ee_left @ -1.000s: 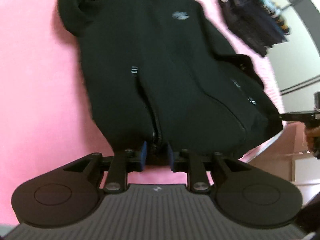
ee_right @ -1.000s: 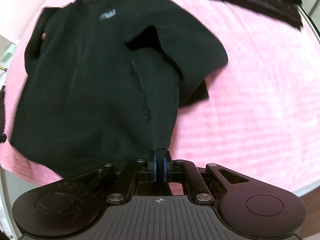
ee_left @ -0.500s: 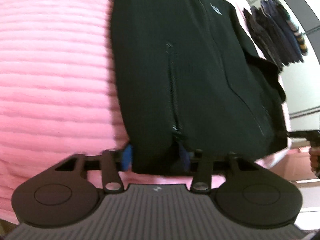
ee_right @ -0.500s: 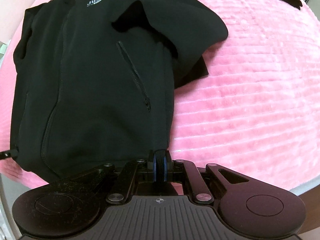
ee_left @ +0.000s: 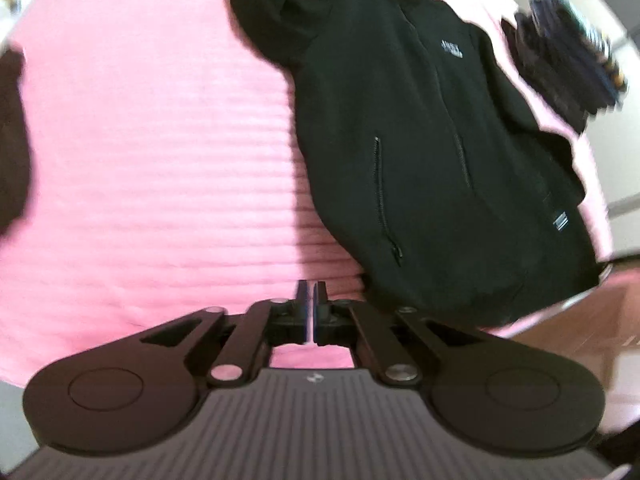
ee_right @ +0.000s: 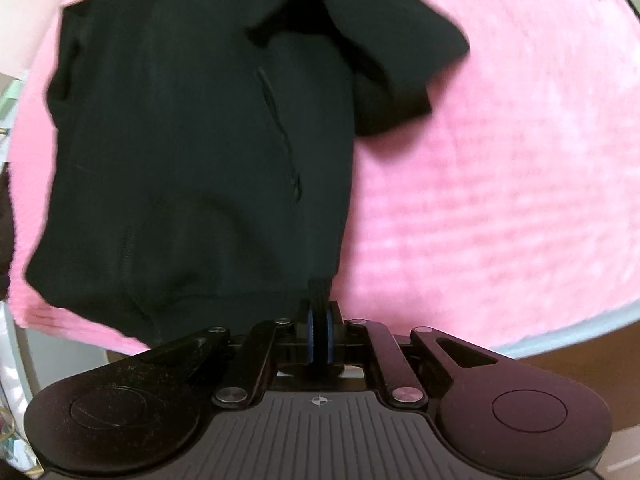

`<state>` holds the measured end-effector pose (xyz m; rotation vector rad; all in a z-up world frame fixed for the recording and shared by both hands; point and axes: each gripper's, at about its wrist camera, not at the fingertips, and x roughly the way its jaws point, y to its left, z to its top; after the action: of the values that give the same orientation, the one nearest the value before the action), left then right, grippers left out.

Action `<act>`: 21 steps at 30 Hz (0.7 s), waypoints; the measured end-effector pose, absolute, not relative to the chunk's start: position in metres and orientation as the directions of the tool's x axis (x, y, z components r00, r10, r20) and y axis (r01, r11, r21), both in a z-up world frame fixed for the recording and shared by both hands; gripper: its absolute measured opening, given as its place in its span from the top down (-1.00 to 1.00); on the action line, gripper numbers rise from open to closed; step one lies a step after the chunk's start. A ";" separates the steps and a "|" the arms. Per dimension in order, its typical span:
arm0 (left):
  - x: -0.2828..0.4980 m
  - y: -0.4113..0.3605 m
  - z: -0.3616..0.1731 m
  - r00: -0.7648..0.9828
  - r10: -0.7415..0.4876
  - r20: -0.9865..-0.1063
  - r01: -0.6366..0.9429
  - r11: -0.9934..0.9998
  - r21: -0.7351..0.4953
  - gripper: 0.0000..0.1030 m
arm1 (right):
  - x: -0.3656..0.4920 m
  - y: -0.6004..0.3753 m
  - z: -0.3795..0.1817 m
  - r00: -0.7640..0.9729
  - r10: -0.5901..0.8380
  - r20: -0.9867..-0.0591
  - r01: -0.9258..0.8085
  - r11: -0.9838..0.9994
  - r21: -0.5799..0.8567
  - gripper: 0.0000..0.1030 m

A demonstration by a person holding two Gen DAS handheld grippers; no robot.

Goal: Fold clothes
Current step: 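Grasp the jacket hem with both grippers and pull it straight along the bed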

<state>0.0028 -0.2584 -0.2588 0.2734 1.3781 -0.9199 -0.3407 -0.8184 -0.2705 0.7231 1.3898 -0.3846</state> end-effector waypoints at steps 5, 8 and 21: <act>-0.028 -0.266 -0.311 -0.133 -0.505 -0.853 0.706 0.556 -0.439 0.06 | -0.349 -0.829 -0.296 0.184 0.163 -0.969 0.680 0.691 0.245 0.92; -0.040 -0.268 -0.324 -0.148 -0.597 -0.789 0.735 0.467 -0.491 0.05 | -0.353 -0.840 -0.298 0.202 0.173 -0.964 0.698 0.664 0.266 0.91; -0.050 -0.297 -0.323 -0.244 -0.617 -0.748 0.869 0.204 -0.451 0.12 | -0.345 -0.801 -0.287 0.196 0.159 -0.968 0.618 0.746 0.248 0.91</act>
<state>-0.0500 -0.2969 -0.3225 0.2978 1.1360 -1.4312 -0.3452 -0.8013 -0.2868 0.7048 1.3626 -0.3617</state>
